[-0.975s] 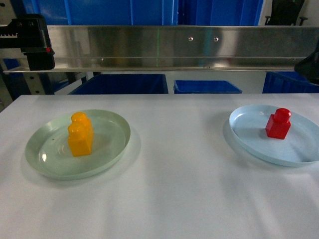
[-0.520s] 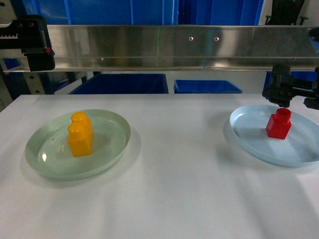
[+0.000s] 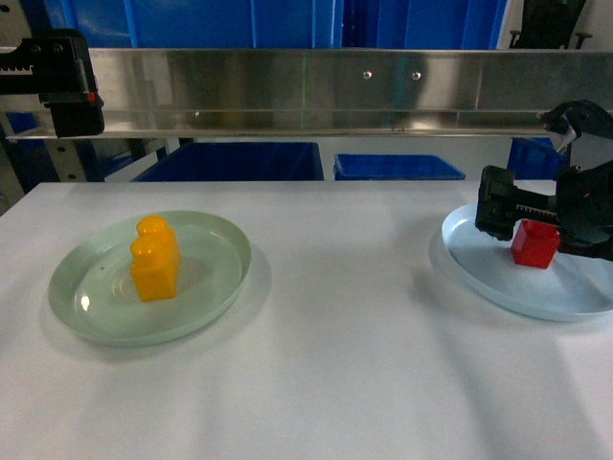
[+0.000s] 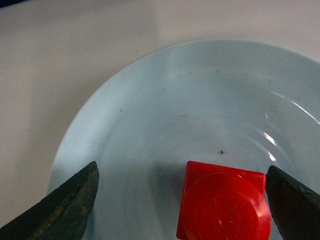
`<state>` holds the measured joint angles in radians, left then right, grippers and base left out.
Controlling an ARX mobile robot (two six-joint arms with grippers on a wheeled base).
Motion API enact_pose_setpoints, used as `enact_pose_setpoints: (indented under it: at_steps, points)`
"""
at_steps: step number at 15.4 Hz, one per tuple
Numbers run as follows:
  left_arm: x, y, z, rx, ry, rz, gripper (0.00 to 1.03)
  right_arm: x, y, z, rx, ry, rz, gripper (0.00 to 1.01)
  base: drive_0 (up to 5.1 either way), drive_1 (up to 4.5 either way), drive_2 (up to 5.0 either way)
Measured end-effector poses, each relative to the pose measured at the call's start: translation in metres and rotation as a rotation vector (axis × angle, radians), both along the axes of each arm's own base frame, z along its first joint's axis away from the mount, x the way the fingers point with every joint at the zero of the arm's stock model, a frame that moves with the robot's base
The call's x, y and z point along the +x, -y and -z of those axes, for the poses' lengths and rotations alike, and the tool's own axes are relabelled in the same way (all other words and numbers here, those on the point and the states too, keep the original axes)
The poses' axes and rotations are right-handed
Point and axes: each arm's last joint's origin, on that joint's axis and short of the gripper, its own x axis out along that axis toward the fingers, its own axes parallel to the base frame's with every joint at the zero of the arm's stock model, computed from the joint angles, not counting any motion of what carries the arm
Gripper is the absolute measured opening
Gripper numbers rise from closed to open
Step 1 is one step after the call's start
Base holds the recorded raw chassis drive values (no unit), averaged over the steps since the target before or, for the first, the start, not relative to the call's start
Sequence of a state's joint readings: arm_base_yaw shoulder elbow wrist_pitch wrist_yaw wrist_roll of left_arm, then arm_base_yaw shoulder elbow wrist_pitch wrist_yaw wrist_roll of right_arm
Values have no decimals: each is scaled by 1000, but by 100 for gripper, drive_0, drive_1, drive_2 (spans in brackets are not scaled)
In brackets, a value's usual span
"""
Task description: Sort and place red and yellow blocks in left bins
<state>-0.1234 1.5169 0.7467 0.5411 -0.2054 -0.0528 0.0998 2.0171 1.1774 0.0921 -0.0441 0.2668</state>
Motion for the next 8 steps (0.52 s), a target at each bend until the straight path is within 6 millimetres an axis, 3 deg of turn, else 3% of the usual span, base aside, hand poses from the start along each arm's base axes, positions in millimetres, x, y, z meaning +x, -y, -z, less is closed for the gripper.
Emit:
enact_pose_setpoints:
  at_steps: [2,8]
  points:
    - [0,0,0,0,1,0,98,1,0,4,-10,-12,9,98,0,0,0]
    - [0,0,0,0,0,0,98,5,1,5,-35,14,13,37,0,0,0]
